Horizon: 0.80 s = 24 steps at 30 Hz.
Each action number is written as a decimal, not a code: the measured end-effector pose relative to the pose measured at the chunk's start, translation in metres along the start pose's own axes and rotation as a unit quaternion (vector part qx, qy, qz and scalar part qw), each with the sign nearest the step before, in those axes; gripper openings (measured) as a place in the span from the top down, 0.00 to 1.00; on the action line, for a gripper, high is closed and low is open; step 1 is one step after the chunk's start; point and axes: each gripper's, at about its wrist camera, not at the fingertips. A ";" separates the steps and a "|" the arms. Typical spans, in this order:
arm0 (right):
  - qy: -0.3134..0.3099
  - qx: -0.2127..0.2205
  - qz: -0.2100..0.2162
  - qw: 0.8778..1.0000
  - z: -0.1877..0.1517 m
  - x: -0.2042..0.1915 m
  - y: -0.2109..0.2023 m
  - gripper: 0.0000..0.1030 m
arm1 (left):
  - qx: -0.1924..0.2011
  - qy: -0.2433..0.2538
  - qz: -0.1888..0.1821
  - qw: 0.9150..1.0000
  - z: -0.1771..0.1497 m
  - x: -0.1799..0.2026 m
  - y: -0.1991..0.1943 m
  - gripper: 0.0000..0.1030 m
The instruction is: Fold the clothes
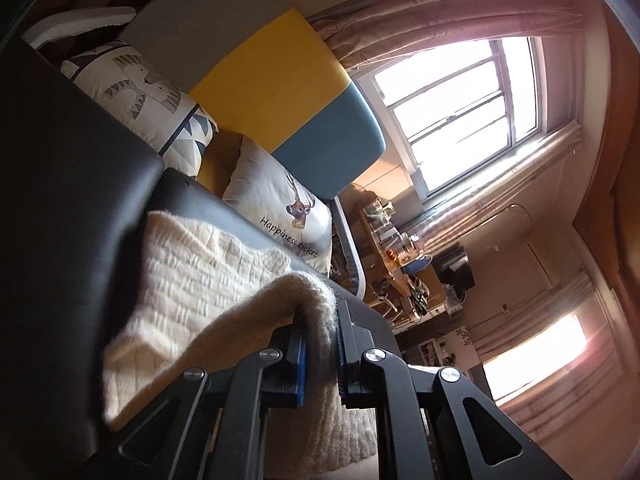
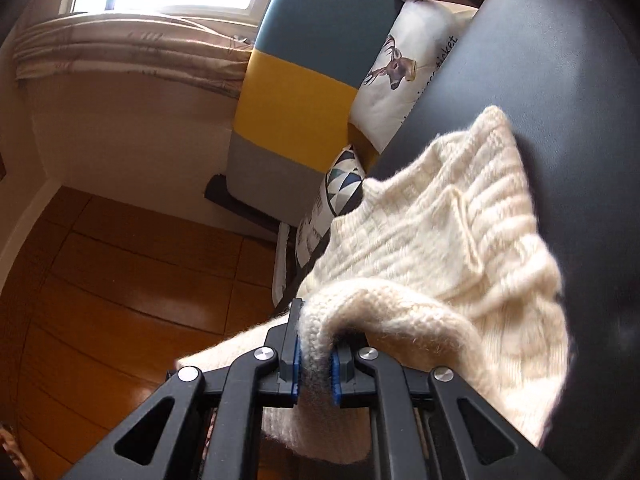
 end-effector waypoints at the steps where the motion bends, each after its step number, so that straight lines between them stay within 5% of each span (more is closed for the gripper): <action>1: 0.009 0.003 -0.006 1.000 0.010 0.002 0.006 0.91 | 0.004 -0.007 0.006 1.000 0.008 -0.007 0.009 0.89; 7: 0.091 -0.016 -0.038 0.995 0.049 0.038 0.049 0.76 | 0.007 -0.084 0.075 0.994 0.038 -0.077 0.060 0.89; 12: 0.145 -0.042 -0.011 0.988 0.053 0.073 0.064 0.83 | 0.002 -0.140 0.096 0.985 0.024 -0.129 0.072 0.88; 17: 0.091 -0.059 -0.022 0.994 0.031 0.073 0.057 0.87 | -0.016 -0.104 0.106 0.989 -0.009 -0.111 0.057 0.88; 24: 0.082 -0.079 -0.037 0.993 -0.032 0.083 0.001 0.84 | -0.022 -0.128 0.103 0.986 -0.076 -0.086 -0.007 0.88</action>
Point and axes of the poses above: each gripper's, at about its wrist camera, not at the fingertips, and y roughly the way its jaws point, x to its right, z to its top, and after that the axes turned 14 degrees about -z, right-handed
